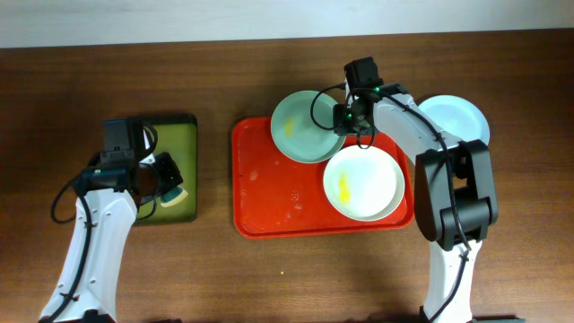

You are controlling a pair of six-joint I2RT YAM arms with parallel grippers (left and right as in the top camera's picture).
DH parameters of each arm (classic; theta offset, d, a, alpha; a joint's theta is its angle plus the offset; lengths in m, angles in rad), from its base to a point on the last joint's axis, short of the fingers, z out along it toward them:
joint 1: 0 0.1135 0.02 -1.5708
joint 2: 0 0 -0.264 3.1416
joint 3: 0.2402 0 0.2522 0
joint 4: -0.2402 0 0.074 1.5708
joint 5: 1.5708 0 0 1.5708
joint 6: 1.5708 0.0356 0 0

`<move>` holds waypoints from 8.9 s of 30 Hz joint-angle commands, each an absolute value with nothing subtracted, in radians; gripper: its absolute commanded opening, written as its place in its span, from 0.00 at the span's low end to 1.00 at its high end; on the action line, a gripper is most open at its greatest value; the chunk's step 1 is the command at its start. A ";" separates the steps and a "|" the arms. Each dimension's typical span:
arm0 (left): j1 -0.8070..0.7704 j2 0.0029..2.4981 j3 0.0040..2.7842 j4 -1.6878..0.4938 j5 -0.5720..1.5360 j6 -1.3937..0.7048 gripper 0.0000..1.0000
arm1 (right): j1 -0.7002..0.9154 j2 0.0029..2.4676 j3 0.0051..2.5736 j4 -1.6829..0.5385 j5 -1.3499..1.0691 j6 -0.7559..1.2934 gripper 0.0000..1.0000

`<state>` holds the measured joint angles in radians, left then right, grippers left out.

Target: Clean dirty plates on tray and stack at the side

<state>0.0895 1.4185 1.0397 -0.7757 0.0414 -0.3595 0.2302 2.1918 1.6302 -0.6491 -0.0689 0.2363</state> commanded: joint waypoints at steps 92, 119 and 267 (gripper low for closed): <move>-0.415 1.739 1.048 -0.380 0.030 -0.440 0.33 | 0.478 2.152 1.620 -0.961 -0.123 0.222 0.04; -0.451 1.830 1.050 -0.333 0.029 -0.480 0.41 | 0.478 2.152 1.620 -0.953 -0.123 0.221 0.04; -0.323 1.720 1.236 -0.681 0.138 -0.434 0.00 | 0.478 2.035 1.688 -0.934 -0.115 0.158 0.04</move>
<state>-0.4023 1.7817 1.2182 -0.6876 -0.1467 -0.5102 0.4747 2.1395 1.6199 -0.9279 -0.1539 0.2119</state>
